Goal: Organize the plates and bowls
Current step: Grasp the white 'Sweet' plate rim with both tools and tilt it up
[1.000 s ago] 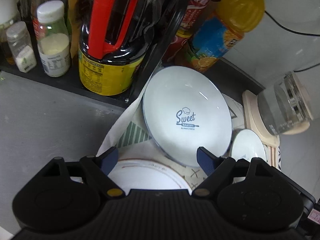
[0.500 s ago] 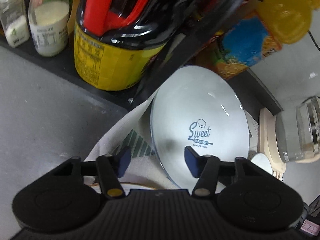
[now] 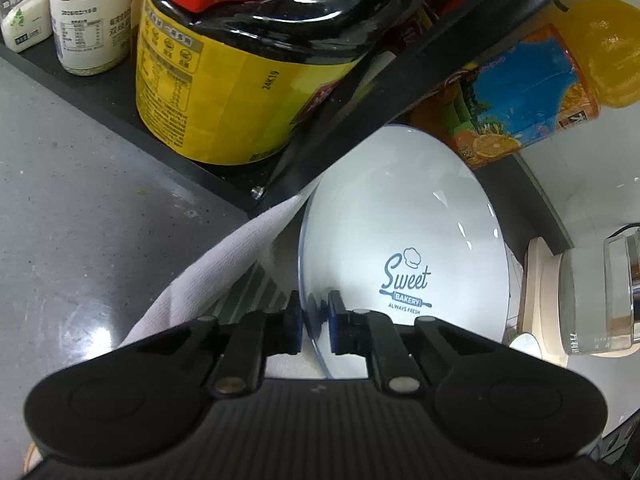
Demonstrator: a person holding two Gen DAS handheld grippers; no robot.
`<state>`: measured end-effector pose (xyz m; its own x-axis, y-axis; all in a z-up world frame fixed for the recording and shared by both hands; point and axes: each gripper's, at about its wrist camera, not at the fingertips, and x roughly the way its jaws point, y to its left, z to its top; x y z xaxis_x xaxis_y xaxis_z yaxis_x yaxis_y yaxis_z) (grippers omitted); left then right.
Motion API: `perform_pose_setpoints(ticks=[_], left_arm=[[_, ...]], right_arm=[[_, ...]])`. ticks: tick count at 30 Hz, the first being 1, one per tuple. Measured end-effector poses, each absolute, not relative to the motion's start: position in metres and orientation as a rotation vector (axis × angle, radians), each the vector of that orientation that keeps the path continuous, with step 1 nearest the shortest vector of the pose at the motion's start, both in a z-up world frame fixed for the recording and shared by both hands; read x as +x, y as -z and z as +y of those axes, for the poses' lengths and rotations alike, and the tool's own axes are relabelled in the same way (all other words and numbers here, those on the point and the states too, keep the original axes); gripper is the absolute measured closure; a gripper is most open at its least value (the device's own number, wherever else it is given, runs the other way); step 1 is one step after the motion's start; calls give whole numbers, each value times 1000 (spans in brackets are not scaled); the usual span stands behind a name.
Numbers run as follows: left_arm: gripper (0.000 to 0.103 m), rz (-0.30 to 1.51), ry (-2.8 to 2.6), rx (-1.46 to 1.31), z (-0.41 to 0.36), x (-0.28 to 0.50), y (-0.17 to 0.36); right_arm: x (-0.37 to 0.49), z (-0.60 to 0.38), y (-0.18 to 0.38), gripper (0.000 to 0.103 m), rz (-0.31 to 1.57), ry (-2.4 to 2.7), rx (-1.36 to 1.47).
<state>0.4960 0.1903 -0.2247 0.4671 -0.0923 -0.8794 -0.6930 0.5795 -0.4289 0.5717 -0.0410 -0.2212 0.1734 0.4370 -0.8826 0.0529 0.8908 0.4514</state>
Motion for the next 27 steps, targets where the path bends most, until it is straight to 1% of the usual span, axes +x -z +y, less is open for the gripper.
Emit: perform_pose_setpoints(ticks=[2,4,7,14,19,27], left_arm=[[94,1030,-430,-863,186,495,219],[95,998,-411,-854,184,491,210],[94,984,-404,-851,182,487,199],[94,993,-371,-813,174,475,180],[94,968,-340,-795,170,452,160],[94,959,-307,-781,159,415,149]], right_arm=[[572,-42,219,90,1401,-285,414],[569,-41,206,92,1365,-315,390],[566,-40,187,90,1327,-337,363],[553,-46,164,90,1293,-338,357],[533,-50,143,90,1253,-352,343],[494,-56,121,90,1213,-347,315]])
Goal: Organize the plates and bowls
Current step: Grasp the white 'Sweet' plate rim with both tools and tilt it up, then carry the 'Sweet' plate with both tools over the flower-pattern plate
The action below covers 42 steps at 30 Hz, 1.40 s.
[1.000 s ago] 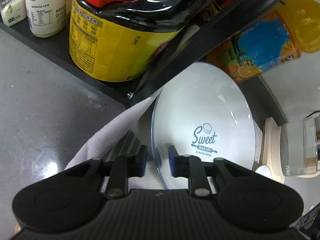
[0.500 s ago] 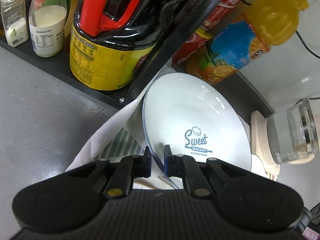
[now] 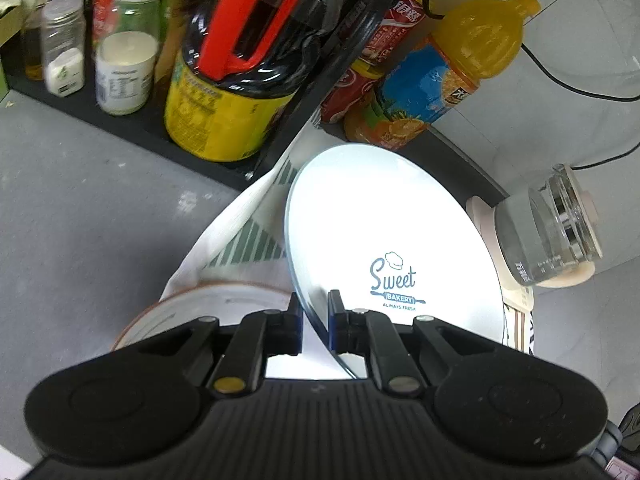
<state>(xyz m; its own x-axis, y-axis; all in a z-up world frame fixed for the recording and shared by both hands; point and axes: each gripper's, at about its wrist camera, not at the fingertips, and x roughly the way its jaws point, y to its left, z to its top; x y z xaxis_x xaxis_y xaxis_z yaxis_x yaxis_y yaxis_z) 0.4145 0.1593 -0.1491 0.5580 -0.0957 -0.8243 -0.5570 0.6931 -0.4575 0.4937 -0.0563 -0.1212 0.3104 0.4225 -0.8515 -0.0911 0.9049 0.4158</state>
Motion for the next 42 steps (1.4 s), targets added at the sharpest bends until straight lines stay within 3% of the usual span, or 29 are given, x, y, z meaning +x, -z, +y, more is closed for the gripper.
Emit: perform_pose_setpoints(ticks=[23,42], left_arm=[[93,990,-282,-784,157,321,155],[92,1024,-270,-833,159,289,176]], right_arm=[[397,-62,118,90,1207,-336,232],[369,-57,124,90,1230,-357,105]])
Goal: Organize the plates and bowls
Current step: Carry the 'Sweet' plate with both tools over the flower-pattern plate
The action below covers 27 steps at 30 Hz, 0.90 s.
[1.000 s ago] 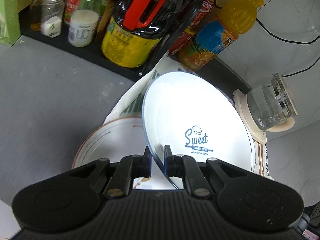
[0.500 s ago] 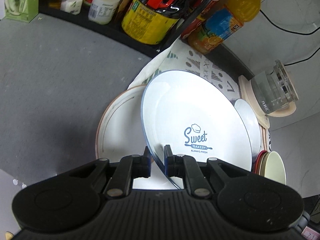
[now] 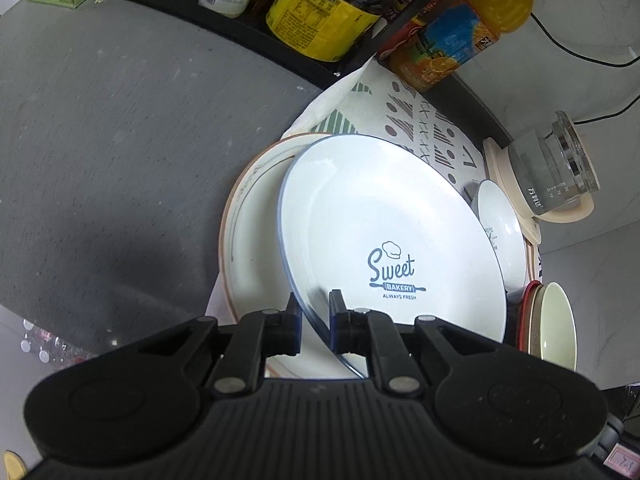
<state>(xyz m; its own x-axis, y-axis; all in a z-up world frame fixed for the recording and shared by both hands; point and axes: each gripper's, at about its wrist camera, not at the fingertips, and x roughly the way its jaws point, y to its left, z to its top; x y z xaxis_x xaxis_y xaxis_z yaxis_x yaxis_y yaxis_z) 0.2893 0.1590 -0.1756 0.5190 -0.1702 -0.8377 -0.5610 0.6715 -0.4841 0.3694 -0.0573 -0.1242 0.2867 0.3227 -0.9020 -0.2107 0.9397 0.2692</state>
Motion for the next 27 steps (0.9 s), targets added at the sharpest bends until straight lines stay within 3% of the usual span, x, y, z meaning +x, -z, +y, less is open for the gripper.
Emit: perform_pose_setpoints(ticks=[21,24,27], left_arm=[[90,1095,-379,-857,153,292,186],[88,1089,-447,-811,152,294,177],[79,1073,-474,-789,149,296,173]], right_arm=[[383,-64,143,91,1377,-296,154],[389,-63,146,90,1408,-295,153],[393,-62,148,90,1426,-310,129]])
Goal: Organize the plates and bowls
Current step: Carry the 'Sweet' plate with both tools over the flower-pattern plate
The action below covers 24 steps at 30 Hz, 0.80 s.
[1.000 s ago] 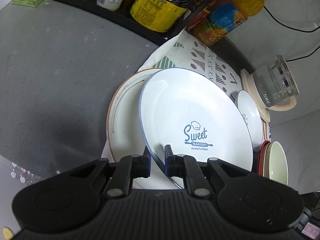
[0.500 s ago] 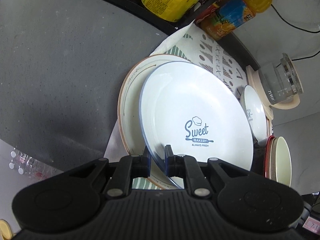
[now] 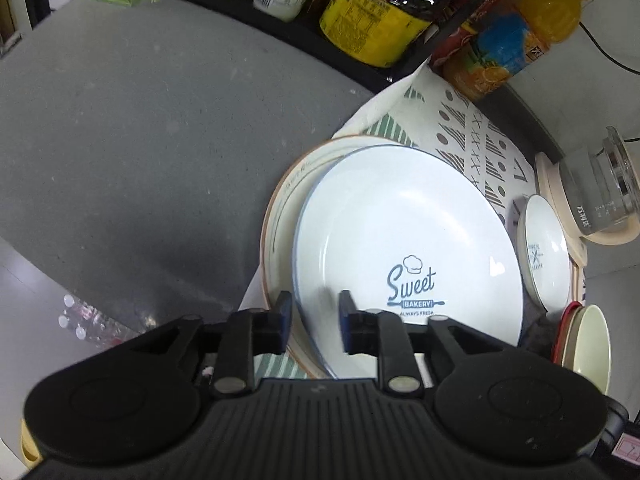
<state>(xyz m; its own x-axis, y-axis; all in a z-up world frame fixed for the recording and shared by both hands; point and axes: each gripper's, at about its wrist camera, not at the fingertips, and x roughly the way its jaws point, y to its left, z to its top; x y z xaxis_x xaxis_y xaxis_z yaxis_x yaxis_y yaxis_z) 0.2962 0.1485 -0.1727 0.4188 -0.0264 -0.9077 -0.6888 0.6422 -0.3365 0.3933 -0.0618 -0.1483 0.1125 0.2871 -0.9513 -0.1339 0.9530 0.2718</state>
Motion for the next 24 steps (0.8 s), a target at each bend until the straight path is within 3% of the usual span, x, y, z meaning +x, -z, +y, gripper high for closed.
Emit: perform_pose_setpoints(ticks=[12,18,20,24], left_arm=[[77,1059,-679,-778,135,291,156],[66,1022,-738,-744,123,283,140],[52,1016,-779,-734,121,280,138],[48,988,-833,-766,119,275,136]], right_arm=[[409,-50,162,83,1507,-455,23],[409,-40,161,78,1519,-521,-44],[411,-41,160,78,1538,-542,-47],[411,-44,152,76,1558,-603,-58]])
